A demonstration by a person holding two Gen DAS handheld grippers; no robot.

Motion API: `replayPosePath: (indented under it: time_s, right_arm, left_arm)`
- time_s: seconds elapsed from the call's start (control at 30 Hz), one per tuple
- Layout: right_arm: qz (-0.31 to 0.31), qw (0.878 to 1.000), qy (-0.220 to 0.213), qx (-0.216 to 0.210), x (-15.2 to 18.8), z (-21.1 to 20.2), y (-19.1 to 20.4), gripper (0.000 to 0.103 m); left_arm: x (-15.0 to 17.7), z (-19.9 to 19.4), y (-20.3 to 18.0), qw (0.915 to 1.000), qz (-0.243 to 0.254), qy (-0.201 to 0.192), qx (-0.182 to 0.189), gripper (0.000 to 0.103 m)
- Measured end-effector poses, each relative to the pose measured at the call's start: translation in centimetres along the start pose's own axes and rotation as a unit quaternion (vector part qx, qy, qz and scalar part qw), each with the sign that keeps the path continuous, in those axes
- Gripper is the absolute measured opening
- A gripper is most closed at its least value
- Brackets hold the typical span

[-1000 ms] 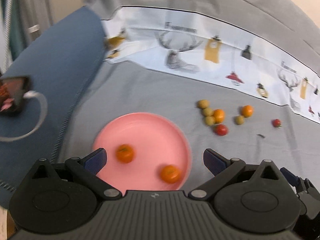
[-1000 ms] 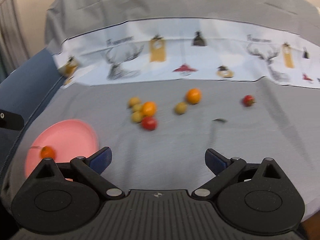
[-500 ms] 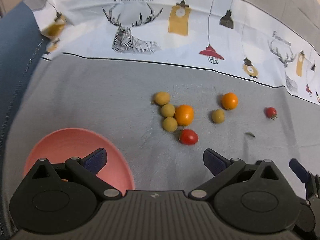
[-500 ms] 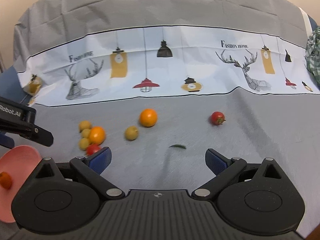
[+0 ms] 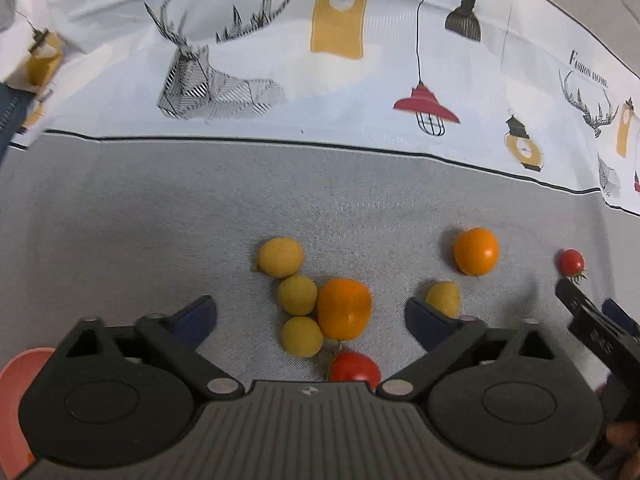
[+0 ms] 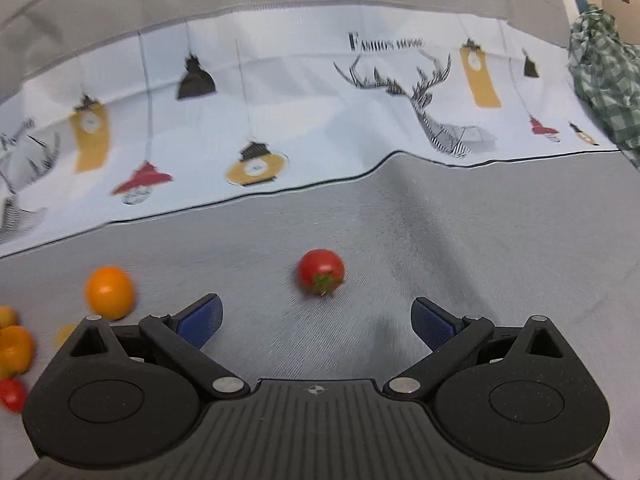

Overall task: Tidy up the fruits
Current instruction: 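Grasp a mandarin with the left gripper while the right gripper grasps a red cherry tomato, then carry the mandarin and the cherry tomato over the pink plate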

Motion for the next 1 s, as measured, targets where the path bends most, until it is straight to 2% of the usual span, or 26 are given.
replayPosePath:
  time_s: [0.07, 0.1, 0.17, 0.33, 0.43, 0.47, 0.5, 0.53, 0.57, 0.63, 0.8, 1.0]
  right_arm:
    - [0.002, 1.0, 0.008, 0.011, -0.3, 1.7, -0.7, 0.1]
    - [0.005, 1.0, 0.012, 0.013, -0.4, 2.2, -0.9, 0.1]
    - [0.011, 1.0, 0.01, 0.012, -0.4, 2.8, -1.2, 0.1]
    - [-0.021, 1.0, -0.001, 0.014, -0.3, 3.7, -0.6, 0.1]
    - [-0.032, 0.999, -0.009, 0.011, -0.4, 3.9, -0.3, 0.097]
    - [-0.034, 0.999, -0.012, 0.009, -0.4, 3.9, -0.2, 0.083]
    - [-0.038, 0.999, -0.016, 0.004, -0.4, 3.7, -0.2, 0.071]
    - [-0.044, 0.999, -0.019, -0.001, -0.5, 3.4, -0.1, 0.041]
    - [-0.049, 0.999, -0.017, -0.003, -0.5, 3.1, 0.0, 0.032]
    - [-0.046, 0.999, -0.013, -0.002, -0.5, 2.7, 0.0, 0.031]
    - [-0.035, 0.999, -0.034, -0.009, -0.2, 0.1, 0.3, 0.031]
    - [-0.014, 0.998, -0.037, -0.052, 1.3, -5.8, 2.8, 0.031]
  left_arm:
    - [-0.3, 1.0, -0.2, 0.9998, 0.007, 0.019, 0.006, 0.072]
    - [-0.4, 1.5, -0.3, 0.9995, 0.007, 0.028, 0.009, 0.068]
    - [-0.5, 2.1, -0.4, 0.9989, 0.001, 0.04, 0.023, 0.063]
    - [-0.7, 2.9, -1.8, 0.9986, 0.025, 0.043, 0.017, 0.061]
    - [-0.9, 3.5, -2.4, 0.9982, 0.032, 0.048, 0.016, 0.049]
    - [-1.1, 3.4, -2.4, 0.9985, 0.029, 0.044, 0.016, 0.038]
    - [-1.2, 3.3, -2.3, 0.9984, 0.027, 0.045, 0.021, 0.038]
    - [-1.2, 3.0, -2.1, 0.9983, 0.02, 0.045, 0.032, 0.038]
    - [-1.2, 2.7, -2.0, 0.9982, 0.019, 0.043, 0.037, 0.038]
    - [-0.9, 1.9, -1.7, 0.9986, 0.021, 0.034, 0.034, 0.038]
    - [0.3, -0.9, -0.5, 0.9987, 0.01, 0.029, 0.042, 0.038]
    - [3.9, -6.6, 2.0, 0.9994, 0.009, -0.003, 0.033, 0.038]
Point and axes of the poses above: each gripper's, at about its wrist camera, not at the fingertips, and z roughly the way its jaws point, y to its left, x to its underside, the point moved 2 cm from there along z, roughly the way its jaws point, and after that the axes turned 11 degrees about -x, right-handed, at the moved point
